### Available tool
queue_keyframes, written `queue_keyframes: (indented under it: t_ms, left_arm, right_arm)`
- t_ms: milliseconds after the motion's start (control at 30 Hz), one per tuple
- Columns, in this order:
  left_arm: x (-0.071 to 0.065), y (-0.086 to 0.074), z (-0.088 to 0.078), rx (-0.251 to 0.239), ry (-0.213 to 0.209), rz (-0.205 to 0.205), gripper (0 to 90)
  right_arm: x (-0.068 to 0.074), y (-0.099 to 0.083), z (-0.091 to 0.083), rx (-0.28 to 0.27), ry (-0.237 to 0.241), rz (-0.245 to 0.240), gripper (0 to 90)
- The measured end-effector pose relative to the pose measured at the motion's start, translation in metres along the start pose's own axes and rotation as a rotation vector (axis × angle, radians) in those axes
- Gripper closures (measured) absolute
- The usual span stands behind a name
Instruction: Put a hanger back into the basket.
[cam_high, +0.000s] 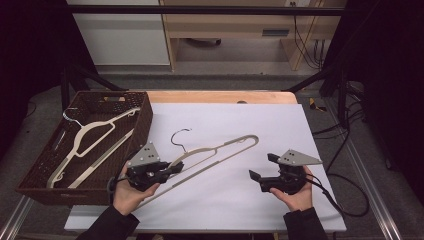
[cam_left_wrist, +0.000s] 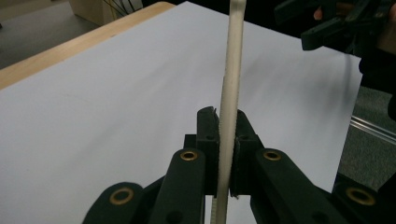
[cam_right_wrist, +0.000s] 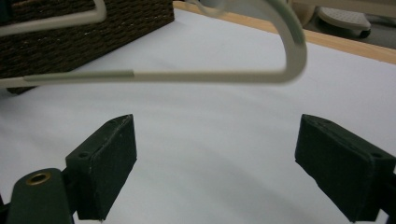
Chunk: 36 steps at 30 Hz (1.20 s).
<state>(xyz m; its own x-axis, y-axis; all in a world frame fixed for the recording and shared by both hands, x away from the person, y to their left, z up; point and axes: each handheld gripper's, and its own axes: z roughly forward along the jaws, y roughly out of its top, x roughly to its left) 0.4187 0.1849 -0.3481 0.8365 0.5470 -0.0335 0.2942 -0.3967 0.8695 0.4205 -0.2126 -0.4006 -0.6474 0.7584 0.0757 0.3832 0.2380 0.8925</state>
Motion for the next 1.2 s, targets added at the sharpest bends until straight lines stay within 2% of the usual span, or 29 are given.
queue_keyframes:
  t_ms: [200, 367, 533, 700, 767, 833, 933, 1200]
  left_arm:
    - [0.000, 0.015, -0.016, -0.036, 0.012, 0.016, 85.1]
    - [0.007, 0.028, -0.028, -0.050, 0.029, 0.027, 85.1]
    - [0.022, 0.037, -0.043, -0.064, 0.044, 0.009, 85.1]
    - [0.039, 0.043, -0.062, -0.083, 0.082, -0.007, 85.1]
    - [0.046, 0.044, -0.070, -0.086, 0.101, -0.010, 85.1]
    - [0.053, 0.044, -0.078, -0.095, 0.118, -0.016, 85.1]
    - [0.063, 0.044, -0.089, -0.101, 0.136, -0.018, 85.2]
    - [0.097, 0.038, -0.116, -0.087, 0.217, -0.028, 85.2]
  right_arm:
    - [-0.006, -0.005, -0.007, -0.009, -0.027, 0.018, 11.6]
    - [-0.010, -0.011, -0.011, -0.006, -0.049, 0.037, 9.8]
    - [-0.013, -0.013, -0.016, -0.015, -0.077, 0.034, 8.4]
    - [-0.015, -0.015, -0.019, -0.022, -0.103, 0.053, 5.4]
    - [-0.016, -0.016, -0.019, -0.019, -0.119, 0.046, 4.6]
    - [-0.015, -0.016, -0.019, -0.025, -0.116, 0.067, 4.0]
    - [-0.016, -0.017, -0.019, -0.017, -0.138, 0.046, 3.3]
    - [-0.015, -0.017, -0.019, -0.015, -0.135, 0.060, 3.0]
